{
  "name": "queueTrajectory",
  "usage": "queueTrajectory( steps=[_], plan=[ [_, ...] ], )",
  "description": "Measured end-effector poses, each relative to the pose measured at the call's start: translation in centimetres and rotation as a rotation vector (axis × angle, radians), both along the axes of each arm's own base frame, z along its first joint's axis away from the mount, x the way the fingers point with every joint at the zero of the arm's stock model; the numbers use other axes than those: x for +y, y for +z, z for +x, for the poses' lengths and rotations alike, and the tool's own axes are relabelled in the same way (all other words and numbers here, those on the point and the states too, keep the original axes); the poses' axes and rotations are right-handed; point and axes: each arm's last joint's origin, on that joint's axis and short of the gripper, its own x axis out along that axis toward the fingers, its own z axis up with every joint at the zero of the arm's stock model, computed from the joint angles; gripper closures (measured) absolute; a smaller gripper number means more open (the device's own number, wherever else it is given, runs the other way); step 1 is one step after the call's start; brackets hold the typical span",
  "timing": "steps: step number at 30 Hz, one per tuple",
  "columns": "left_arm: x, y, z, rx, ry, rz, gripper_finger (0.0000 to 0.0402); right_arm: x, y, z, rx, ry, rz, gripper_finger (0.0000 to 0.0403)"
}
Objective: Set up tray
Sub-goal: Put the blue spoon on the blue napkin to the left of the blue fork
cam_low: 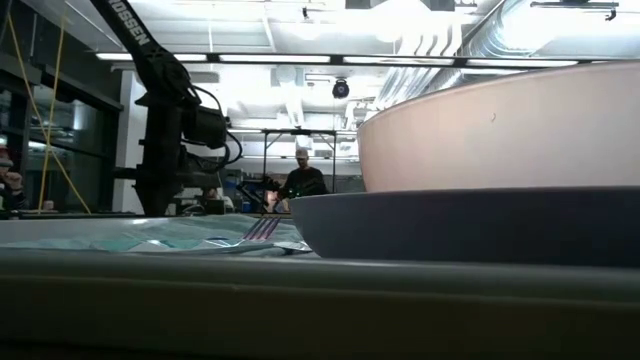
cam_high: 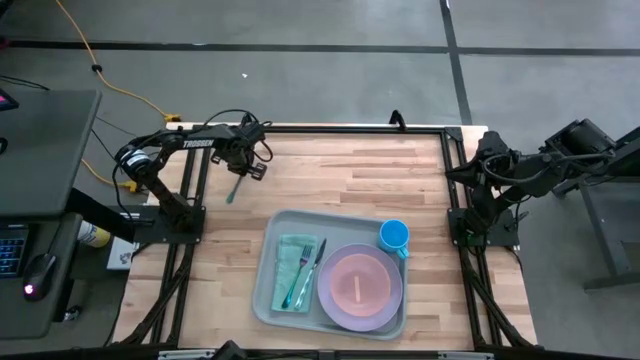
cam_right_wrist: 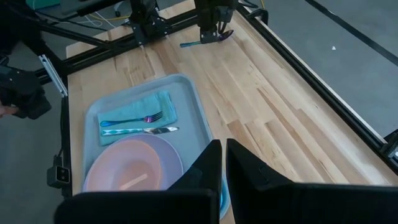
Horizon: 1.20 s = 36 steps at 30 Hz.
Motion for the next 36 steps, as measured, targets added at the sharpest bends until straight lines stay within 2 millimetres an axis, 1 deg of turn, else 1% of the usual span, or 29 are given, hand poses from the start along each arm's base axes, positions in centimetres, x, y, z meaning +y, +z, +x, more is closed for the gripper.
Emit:
queueTrajectory(
  steps=[5, 9, 16, 20, 24, 29, 33, 36],
  plan=[
    [0.0, 0.3, 0.1, -0.033, -0.045, -0.019, 0.0390, 0.0, 0.0, 0.0, 0.001, 0.004, -0.007, 0.0403],
    [-0.1, 1.0, 0.4, -0.072, -0.095, -0.052, 0.0390, 0.0, 0.0, 0.0, 0.003, 0.013, -0.022, 0.0403],
    [-0.1, 3.4, 1.1, -0.199, -0.167, -0.026, 0.0390, 0.0, 0.0, 0.0, 0.005, 0.020, -0.030, 0.0403],
    [-0.7, 5.0, 1.1, -0.326, -0.224, -0.049, 0.0390, 0.0, 0.0, 0.0, 0.010, 0.035, -0.038, 0.0403],
    [-1.9, 6.6, 1.2, -0.423, -0.272, -0.069, 0.0390, 0.0, 0.0, 0.0, 0.014, 0.047, -0.052, 0.0403],
    [-4.1, 8.1, 1.5, -0.467, -0.299, -0.100, 0.0390, 0.0, 0.0, 0.0, 0.020, 0.065, -0.070, 0.0403],
    [-6.3, 9.5, 2.0, -0.539, -0.342, -0.131, 0.0390, 0.0, 0.0, 0.0, 0.026, 0.080, -0.077, 0.0403],
    [-8.4, 10.5, 2.5, -0.579, -0.379, -0.146, 0.0390, 0.0, 0.0, 0.0, 0.028, 0.088, -0.080, 0.0403]
  ],
)
